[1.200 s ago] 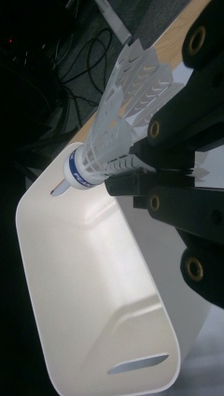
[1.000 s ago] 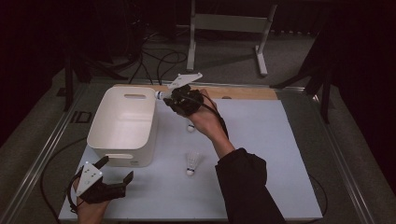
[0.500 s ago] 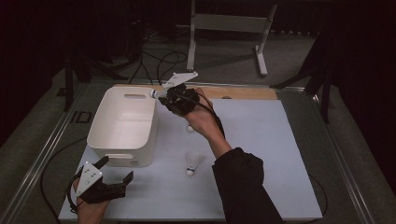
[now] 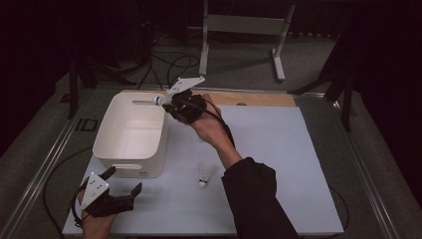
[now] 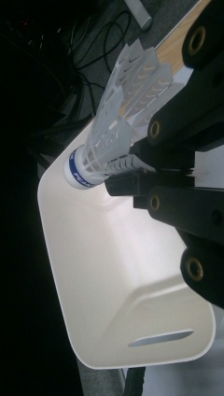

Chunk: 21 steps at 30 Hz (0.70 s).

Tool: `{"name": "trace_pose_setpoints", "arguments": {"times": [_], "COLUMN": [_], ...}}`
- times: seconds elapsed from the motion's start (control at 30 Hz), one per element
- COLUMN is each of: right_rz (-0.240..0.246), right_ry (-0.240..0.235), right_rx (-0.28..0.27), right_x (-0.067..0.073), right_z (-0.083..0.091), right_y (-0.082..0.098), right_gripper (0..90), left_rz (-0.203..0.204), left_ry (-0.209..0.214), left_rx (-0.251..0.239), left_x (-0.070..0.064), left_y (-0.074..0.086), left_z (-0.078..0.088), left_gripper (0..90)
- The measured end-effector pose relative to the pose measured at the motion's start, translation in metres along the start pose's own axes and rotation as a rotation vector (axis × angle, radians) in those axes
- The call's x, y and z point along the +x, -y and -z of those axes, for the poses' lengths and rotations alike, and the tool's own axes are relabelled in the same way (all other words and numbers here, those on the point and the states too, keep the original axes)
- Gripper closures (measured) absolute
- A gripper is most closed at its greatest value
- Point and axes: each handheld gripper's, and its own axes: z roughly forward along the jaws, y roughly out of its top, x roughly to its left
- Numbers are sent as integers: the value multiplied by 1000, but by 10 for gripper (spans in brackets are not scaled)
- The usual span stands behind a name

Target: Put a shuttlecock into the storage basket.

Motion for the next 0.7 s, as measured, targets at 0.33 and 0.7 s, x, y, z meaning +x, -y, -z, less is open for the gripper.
{"name": "trace_pose_setpoints", "arguments": {"times": [0.33, 0.7], "right_rz": [11, 13], "right_ry": [-11, -23], "right_rx": [-1, -4], "right_x": [8, 15], "right_z": [-5, -12], "right_y": [-5, -10], "right_gripper": [887, 885], "left_rz": [1, 3], "left_ry": [-1, 0], "left_rx": [0, -1], "left_x": [0, 0], "left_y": [0, 0], "left_z": [0, 0], "left_gripper": [2, 2]}}
